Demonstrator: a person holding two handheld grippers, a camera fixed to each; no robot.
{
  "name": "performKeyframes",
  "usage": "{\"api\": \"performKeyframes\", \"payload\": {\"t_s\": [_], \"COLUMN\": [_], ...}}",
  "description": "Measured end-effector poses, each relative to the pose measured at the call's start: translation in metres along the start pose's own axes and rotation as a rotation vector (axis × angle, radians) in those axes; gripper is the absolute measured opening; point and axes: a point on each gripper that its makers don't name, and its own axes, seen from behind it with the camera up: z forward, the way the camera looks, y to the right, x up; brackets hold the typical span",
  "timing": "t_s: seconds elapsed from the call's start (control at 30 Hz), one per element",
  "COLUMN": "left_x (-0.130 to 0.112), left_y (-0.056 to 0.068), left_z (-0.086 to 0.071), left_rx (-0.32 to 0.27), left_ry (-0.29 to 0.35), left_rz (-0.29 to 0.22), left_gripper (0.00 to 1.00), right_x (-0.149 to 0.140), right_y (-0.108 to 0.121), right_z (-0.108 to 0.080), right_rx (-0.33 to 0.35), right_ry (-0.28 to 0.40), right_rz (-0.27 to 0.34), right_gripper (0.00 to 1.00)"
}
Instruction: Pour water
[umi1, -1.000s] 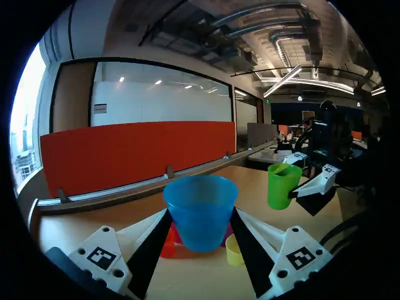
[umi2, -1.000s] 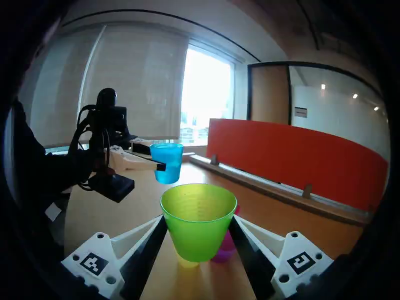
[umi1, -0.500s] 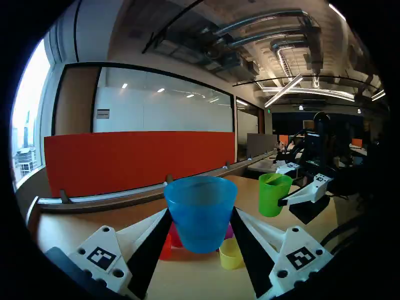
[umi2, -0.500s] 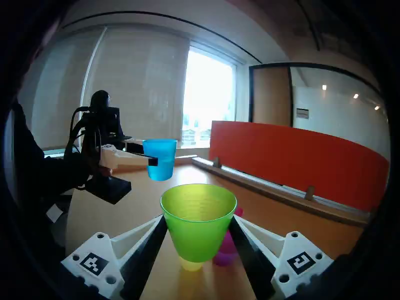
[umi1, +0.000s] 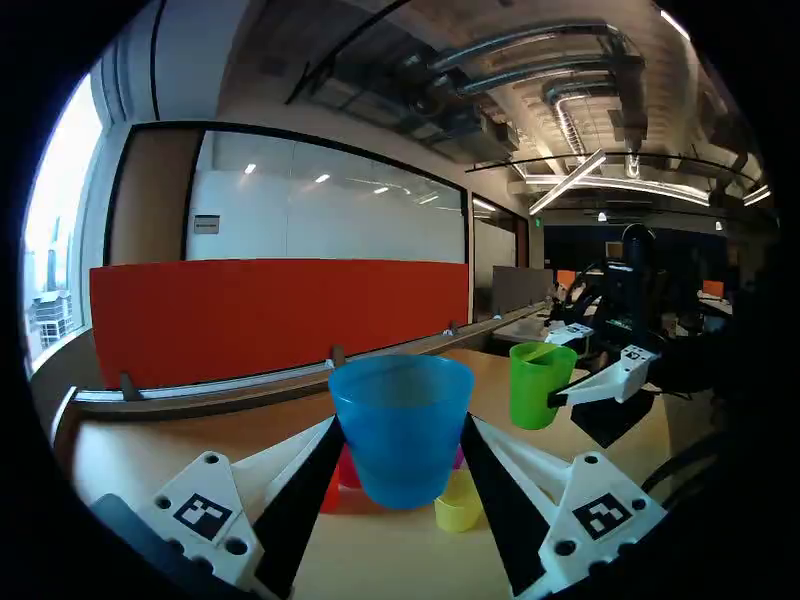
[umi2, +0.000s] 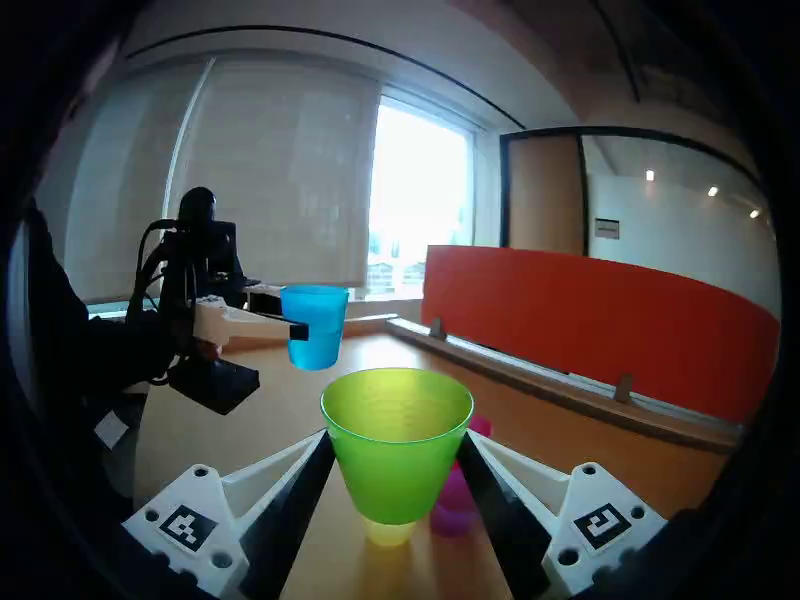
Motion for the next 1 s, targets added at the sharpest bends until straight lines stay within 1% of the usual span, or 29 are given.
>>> {"api": "performKeyframes", "payload": {"t_s": [0.2,0.4,1.0], "left_x": [0.0,0.002,0.004], "left_y": [0.002,0.001,-0.003], "left_z": [-0.001,-0.002,-0.006], "left_rx": [-0.003,-0.004,0.003], "left_ry": [0.004,0.008,0.02], "left_rz": [-0.006,-0.009,0.014], "left_gripper": [0.81,0.81,0.81], "right_x": [0.004,0.006,0.008], "right_y": [-0.005,-0.01,-0.024], "right_z": [0.004,0.01,0.021], "right_rx": [0.012,0.026,0.063], "right_ry": [0.011,0.018,0.028], "right_rz": [0.003,0.01,0.025], "right_gripper": [0.87,0.87,0.87]}}
